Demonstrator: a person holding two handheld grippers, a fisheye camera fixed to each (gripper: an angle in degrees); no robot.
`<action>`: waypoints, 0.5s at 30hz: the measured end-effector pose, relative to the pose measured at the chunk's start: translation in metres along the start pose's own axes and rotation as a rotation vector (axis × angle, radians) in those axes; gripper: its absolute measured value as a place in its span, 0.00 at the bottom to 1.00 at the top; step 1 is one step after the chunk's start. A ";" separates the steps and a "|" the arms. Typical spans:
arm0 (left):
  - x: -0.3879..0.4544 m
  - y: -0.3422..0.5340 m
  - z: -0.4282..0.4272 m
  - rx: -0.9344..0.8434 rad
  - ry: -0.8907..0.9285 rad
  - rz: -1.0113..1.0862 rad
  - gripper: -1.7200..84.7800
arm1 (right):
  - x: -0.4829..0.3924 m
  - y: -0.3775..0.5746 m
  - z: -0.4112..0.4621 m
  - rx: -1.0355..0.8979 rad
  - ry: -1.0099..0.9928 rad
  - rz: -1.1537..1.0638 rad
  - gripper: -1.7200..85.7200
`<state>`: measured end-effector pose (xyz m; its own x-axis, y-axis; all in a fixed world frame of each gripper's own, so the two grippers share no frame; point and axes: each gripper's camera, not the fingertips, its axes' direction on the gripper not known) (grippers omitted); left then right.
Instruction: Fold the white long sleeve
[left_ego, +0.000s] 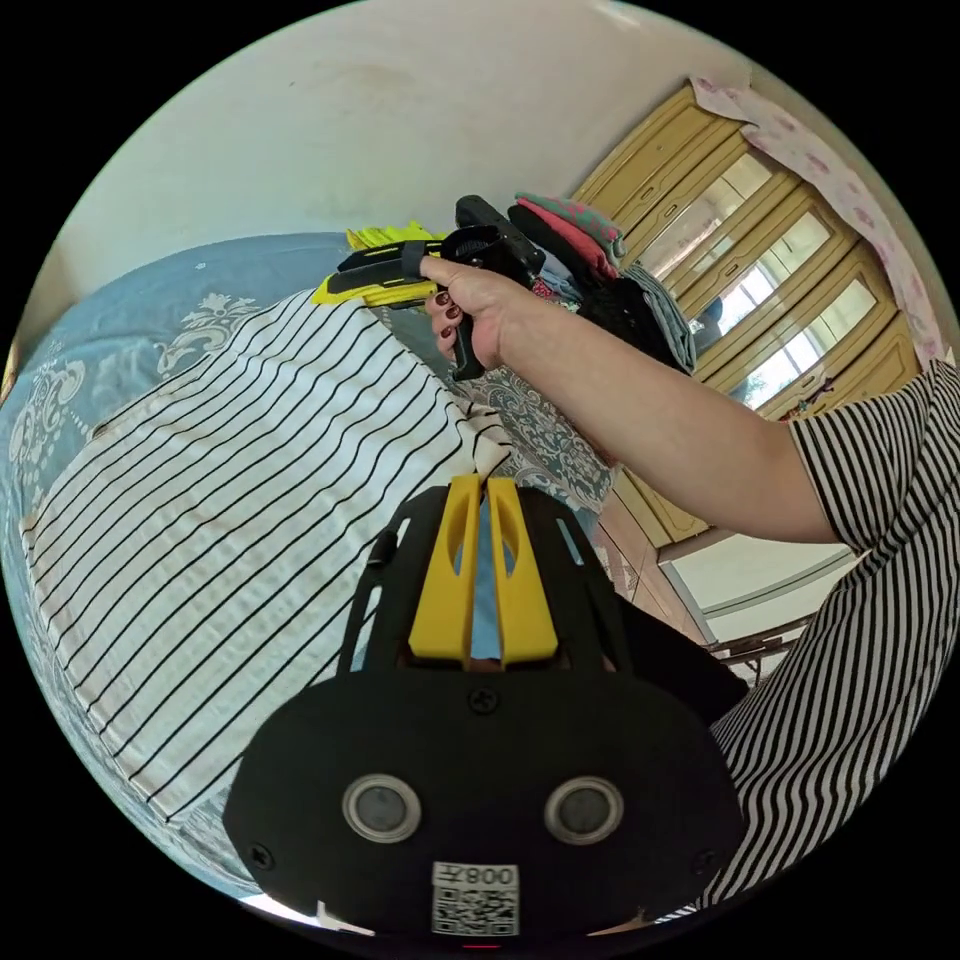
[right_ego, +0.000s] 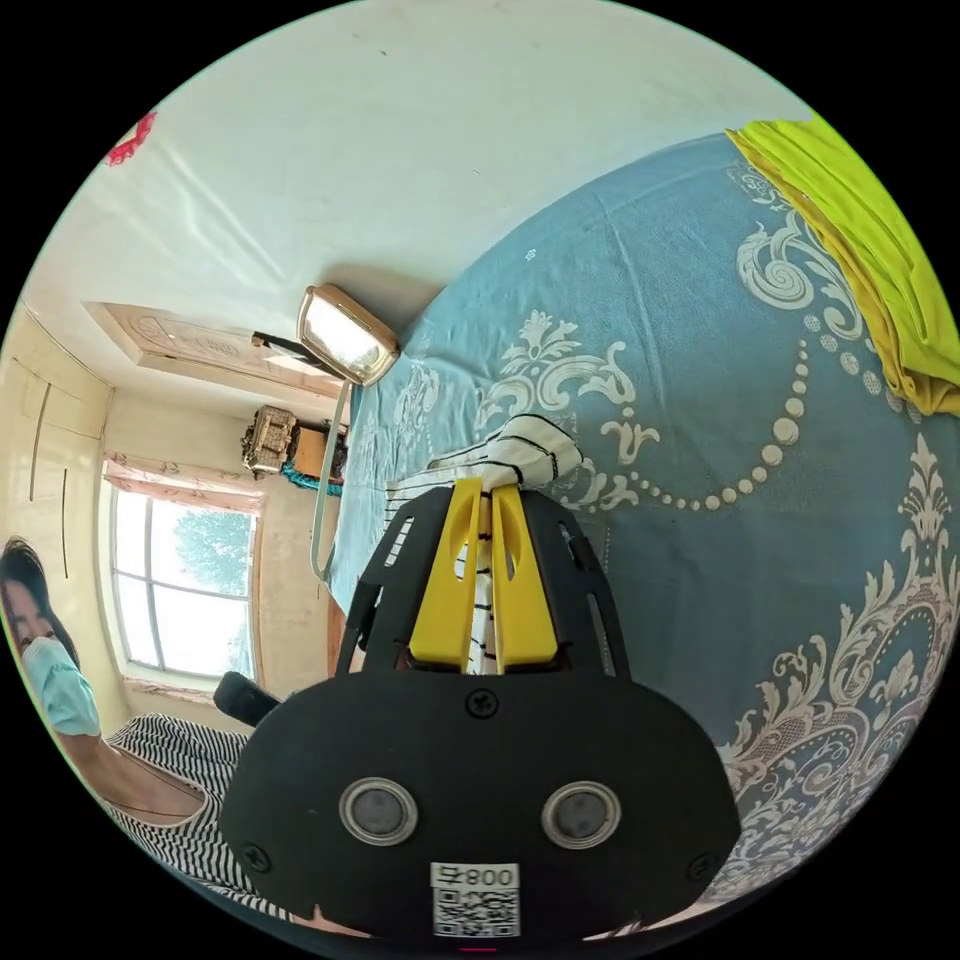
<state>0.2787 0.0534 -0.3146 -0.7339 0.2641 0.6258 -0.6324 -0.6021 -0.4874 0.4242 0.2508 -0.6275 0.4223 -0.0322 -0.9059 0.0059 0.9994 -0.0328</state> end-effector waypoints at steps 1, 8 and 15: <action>-0.015 0.020 -0.018 0.031 0.014 -0.026 0.04 | -0.021 -0.003 0.007 0.011 -0.001 -0.014 0.03; -0.116 0.166 -0.121 0.204 0.049 -0.218 0.03 | -0.164 -0.028 0.083 0.010 0.020 -0.152 0.03; -0.228 0.323 -0.179 0.341 0.090 -0.488 0.03 | -0.267 -0.058 0.201 -0.082 0.092 -0.207 0.03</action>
<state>0.1974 -0.0672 -0.7238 -0.4061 0.6249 0.6668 -0.7972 -0.5989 0.0757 0.4935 0.2035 -0.2984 0.3355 -0.2408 -0.9107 0.0084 0.9675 -0.2527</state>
